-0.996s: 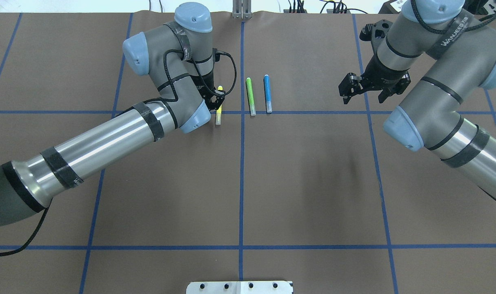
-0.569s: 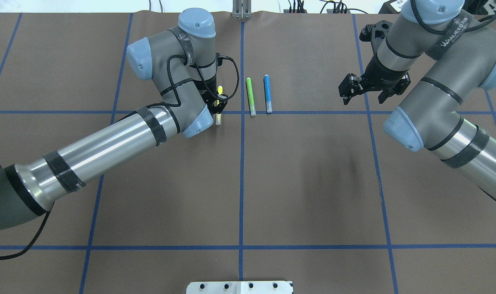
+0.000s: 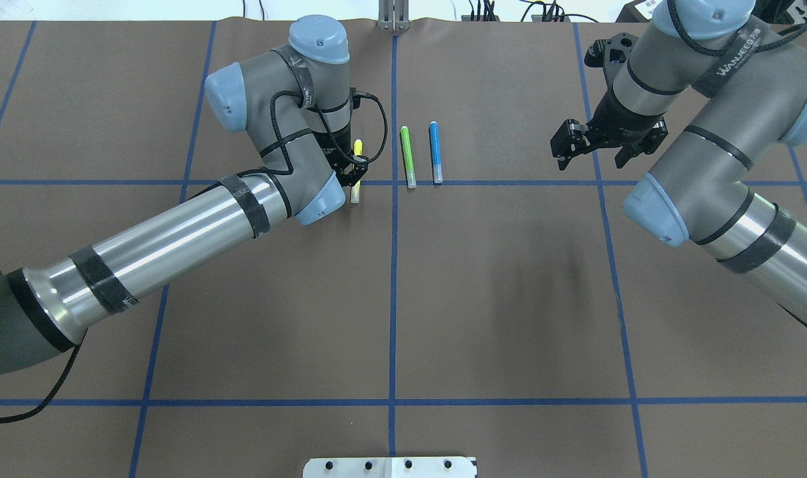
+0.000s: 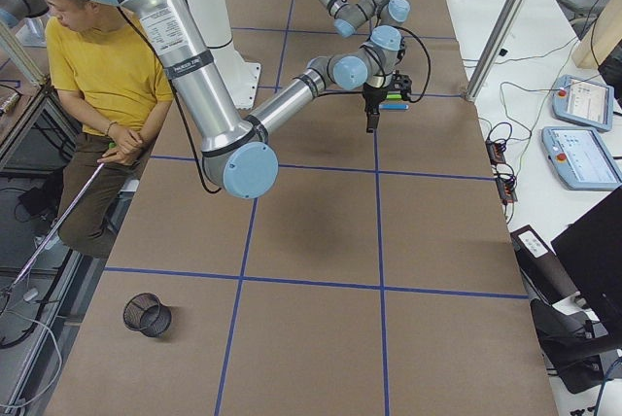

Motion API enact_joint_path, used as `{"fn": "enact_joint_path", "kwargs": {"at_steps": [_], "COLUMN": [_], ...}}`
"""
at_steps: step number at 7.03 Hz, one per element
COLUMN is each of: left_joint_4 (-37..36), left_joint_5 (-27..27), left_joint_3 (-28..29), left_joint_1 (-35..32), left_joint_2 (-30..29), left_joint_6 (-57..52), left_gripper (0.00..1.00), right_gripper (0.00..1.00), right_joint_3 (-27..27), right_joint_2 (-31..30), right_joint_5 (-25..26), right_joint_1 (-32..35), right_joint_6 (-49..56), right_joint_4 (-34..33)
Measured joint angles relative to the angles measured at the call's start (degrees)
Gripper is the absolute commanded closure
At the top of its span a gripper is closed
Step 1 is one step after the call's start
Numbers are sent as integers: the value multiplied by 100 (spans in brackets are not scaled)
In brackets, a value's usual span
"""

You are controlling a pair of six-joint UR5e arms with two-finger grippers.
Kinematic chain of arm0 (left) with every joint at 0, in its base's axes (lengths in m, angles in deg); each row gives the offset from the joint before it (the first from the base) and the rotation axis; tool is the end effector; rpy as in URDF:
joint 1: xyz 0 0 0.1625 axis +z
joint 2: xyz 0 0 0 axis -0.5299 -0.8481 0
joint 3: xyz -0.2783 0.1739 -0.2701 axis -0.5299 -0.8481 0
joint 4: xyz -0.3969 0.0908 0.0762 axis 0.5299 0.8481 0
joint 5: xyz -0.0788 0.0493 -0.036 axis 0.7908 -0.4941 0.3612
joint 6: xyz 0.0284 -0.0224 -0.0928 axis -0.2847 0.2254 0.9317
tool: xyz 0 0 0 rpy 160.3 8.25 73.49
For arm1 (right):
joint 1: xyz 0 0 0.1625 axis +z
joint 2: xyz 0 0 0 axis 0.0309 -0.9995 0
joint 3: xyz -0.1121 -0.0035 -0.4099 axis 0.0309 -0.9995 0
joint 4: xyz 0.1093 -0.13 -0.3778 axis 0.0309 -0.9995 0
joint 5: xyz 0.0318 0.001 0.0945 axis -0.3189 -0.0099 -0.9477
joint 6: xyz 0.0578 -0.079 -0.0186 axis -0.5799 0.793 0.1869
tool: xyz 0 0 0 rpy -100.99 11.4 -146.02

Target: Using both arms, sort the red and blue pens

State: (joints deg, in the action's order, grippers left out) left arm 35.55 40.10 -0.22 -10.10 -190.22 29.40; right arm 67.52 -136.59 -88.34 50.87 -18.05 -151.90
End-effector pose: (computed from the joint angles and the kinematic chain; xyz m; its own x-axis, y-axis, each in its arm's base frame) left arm 0.5889 -0.6293 0.2550 0.7227 0.0766 -0.6869 -0.2146 0.9696 -0.1176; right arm -0.3289 -0.5582 0.3247 0.7128 -0.0316 0.7007 0.0283 0.9995 0.0164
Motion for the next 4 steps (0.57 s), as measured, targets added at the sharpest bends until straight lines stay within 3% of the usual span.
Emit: {"fn": "enact_joint_path", "kwargs": {"at_steps": [1, 2, 4], "left_joint_4": [1, 5, 4], "left_joint_5": [0, 0, 0], "left_joint_3": [0, 0, -22], "left_joint_1": [0, 0, -2], "left_joint_2": [5, 8, 11], "left_joint_6": [0, 0, 4], "left_gripper": [80, 100, 100], "right_gripper": [0, 0, 0], "right_joint_3": [0, -1, -2], "right_joint_2": [0, 1, 1], "right_joint_5": [0, -1, -6], "right_joint_1": [0, 0, 0], "right_joint_6": [0, 0, 0], "right_joint_4": [0, 0, 0]}}
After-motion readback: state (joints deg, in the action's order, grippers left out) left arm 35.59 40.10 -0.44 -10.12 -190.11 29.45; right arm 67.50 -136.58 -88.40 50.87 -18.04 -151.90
